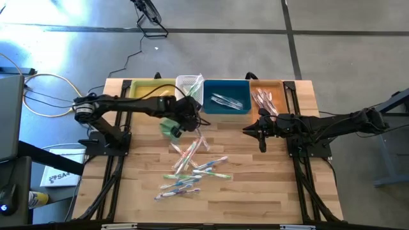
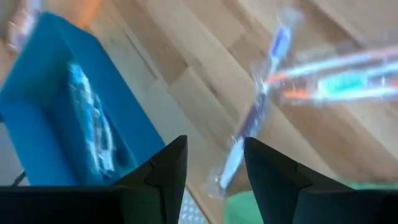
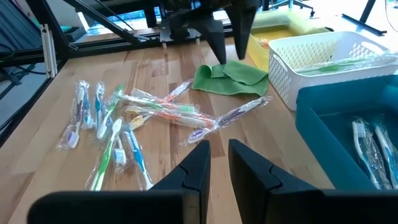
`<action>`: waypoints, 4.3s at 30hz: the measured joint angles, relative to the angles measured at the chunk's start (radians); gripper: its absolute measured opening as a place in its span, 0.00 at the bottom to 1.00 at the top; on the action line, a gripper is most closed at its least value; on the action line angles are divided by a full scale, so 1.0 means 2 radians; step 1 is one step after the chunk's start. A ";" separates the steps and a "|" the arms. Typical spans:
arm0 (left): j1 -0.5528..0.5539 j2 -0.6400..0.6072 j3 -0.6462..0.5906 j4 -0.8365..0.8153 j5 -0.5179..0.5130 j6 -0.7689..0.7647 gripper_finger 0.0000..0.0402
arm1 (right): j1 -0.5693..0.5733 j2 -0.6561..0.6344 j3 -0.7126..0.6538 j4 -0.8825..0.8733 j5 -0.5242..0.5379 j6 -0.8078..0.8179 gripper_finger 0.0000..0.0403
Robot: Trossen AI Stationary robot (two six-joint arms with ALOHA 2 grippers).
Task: Pick & Place Toothbrushes
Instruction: Put the violet toothbrush into the orange bin
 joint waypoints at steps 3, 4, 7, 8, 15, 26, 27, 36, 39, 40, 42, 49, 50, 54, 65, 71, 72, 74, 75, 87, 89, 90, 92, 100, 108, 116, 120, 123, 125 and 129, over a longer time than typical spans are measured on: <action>0.006 0.009 0.000 -0.002 0.000 0.014 0.39 | 0.000 0.000 0.000 0.000 0.000 -0.006 0.12; 0.006 0.014 0.000 -0.002 -0.001 0.021 0.39 | 0.000 0.000 0.000 0.000 0.000 -0.011 0.12; 0.005 0.028 0.001 0.002 -0.005 0.049 0.39 | 0.000 0.000 0.000 0.002 0.003 -0.013 0.12; 0.005 0.034 0.003 0.001 -0.005 0.053 0.39 | 0.000 0.000 0.000 0.003 0.008 -0.013 0.12; 0.008 0.069 0.035 -0.001 -0.004 0.078 0.39 | 0.000 0.000 0.000 0.003 0.039 -0.014 0.12; 0.008 0.116 0.062 -0.040 -0.004 0.104 0.39 | 0.000 0.000 0.000 0.003 0.038 -0.023 0.12; 0.008 0.121 0.064 -0.039 -0.004 0.104 0.39 | 0.000 0.000 0.000 0.003 0.038 -0.023 0.12; 0.008 0.155 0.066 -0.045 -0.004 0.104 0.39 | 0.000 0.000 0.000 0.003 0.038 -0.023 0.12; 0.008 0.164 0.066 -0.044 -0.004 0.104 0.39 | 0.000 0.000 0.000 0.003 0.038 -0.023 0.12; 0.008 0.167 0.066 -0.044 -0.004 0.104 0.39 | 0.000 0.000 0.000 0.003 0.038 -0.023 0.12; 0.008 0.173 0.066 -0.044 -0.002 0.104 0.39 | 0.000 0.000 0.000 0.003 0.038 -0.023 0.12; 0.008 0.179 0.066 -0.044 0.024 0.103 0.39 | 0.000 0.000 0.000 0.002 0.038 -0.025 0.12; 0.008 0.179 0.066 -0.044 0.027 0.100 0.39 | 0.000 0.000 0.000 0.003 0.038 -0.025 0.12; 0.008 0.179 0.066 -0.050 0.038 0.095 0.39 | 0.000 0.000 0.000 0.003 0.038 -0.025 0.12; 0.008 0.199 0.067 -0.060 0.053 0.060 0.38 | 0.000 0.000 0.000 0.000 0.038 -0.025 0.12; 0.008 0.196 0.066 -0.056 0.051 0.059 0.38 | 0.000 0.000 0.000 -0.001 0.038 -0.026 0.12; 0.008 0.196 0.066 -0.056 0.051 0.059 0.37 | 0.000 0.000 0.000 -0.001 0.038 -0.026 0.12; 0.008 0.196 0.066 -0.056 0.051 0.059 0.35 | 0.000 0.000 0.000 0.000 0.038 -0.026 0.12; 0.008 0.196 0.066 -0.056 0.051 0.059 0.33 | 0.000 0.000 0.000 -0.001 0.038 -0.026 0.12; 0.007 0.196 0.065 -0.044 0.045 0.060 0.03 | 0.000 0.000 0.000 -0.001 0.038 -0.026 0.12; 0.007 0.196 0.065 -0.039 0.044 0.056 0.02 | 0.000 0.000 0.000 -0.001 0.038 -0.027 0.12; 0.007 0.196 0.065 -0.034 0.043 0.050 0.03 | 0.000 0.000 0.000 -0.001 0.038 -0.026 0.12; 0.007 0.196 0.065 -0.017 0.040 0.039 0.04 | 0.000 0.000 0.000 -0.001 0.038 -0.026 0.12; 0.007 0.196 0.098 0.014 0.037 0.007 0.01 | 0.000 0.000 0.000 -0.001 0.038 -0.026 0.12; 0.008 0.194 0.189 -0.010 0.063 -0.036 0.01 | 0.000 0.000 0.000 -0.001 0.036 -0.026 0.12; 0.014 0.194 0.271 -0.041 0.112 -0.174 0.01 | 0.000 -0.003 0.000 0.005 -0.097 -0.022 0.12; 0.021 0.194 0.289 -0.025 0.141 -0.215 0.01 | 0.000 -0.003 0.000 0.007 -0.153 -0.022 0.12; 0.027 0.194 0.291 0.011 0.166 -0.248 0.01 | 0.000 -0.003 0.000 0.007 -0.162 -0.022 0.12; 0.028 0.194 0.292 0.032 0.183 -0.265 0.01 | 0.000 -0.003 0.000 0.007 -0.161 -0.022 0.12; 0.034 0.194 0.292 0.051 0.197 -0.287 0.01 | 0.000 -0.003 0.000 0.026 -0.131 -0.028 0.12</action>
